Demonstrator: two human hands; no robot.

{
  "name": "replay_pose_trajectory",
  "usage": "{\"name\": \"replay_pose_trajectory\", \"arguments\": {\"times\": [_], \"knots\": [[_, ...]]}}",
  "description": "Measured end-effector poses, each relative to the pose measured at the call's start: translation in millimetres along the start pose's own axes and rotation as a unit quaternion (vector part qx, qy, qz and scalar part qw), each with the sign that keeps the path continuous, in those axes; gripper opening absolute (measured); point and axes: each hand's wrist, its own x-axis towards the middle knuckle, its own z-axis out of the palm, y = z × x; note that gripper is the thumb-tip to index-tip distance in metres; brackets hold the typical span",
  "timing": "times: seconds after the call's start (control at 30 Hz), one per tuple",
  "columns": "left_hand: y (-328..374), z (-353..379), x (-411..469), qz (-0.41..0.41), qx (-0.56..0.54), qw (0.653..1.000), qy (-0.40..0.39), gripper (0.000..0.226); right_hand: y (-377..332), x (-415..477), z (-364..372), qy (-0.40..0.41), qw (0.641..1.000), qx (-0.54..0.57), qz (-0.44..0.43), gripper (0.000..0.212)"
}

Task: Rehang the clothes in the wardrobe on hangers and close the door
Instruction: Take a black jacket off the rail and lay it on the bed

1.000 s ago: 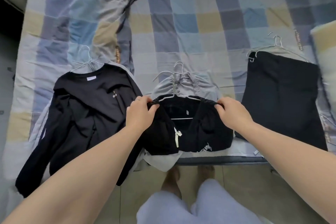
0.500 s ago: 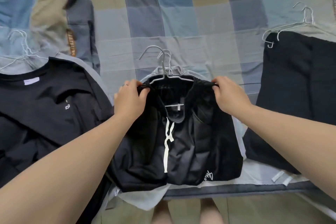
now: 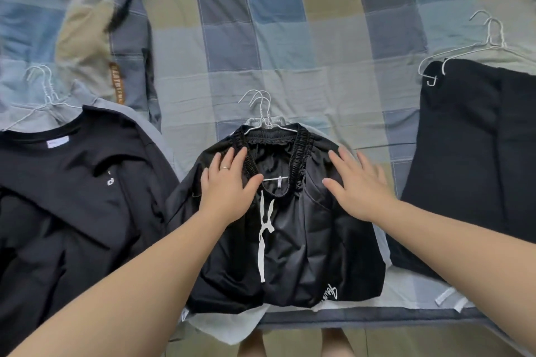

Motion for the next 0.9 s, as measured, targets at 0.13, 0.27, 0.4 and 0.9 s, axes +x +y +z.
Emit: {"name": "replay_pose_trajectory", "arguments": {"times": [0.13, 0.27, 0.4, 0.9], "knots": [[11, -26, -47, -0.001, 0.008, 0.999, -0.031, 0.073, -11, -55, -14, 0.004, 1.000, -0.013, -0.009, 0.066], [20, -54, -98, 0.022, 0.015, 0.999, -0.046, 0.073, -27, -116, -30, 0.014, 1.000, -0.018, -0.005, 0.067], [23, -78, -146, 0.070, 0.044, 0.995, -0.057, 0.073, -50, -174, -39, 0.036, 0.998, -0.043, 0.007, 0.067], [54, -150, -278, 0.331, 0.087, 0.937, -0.065, 0.073, -107, -395, -14, 0.160, 0.973, 0.013, 0.167, 0.067]]}}
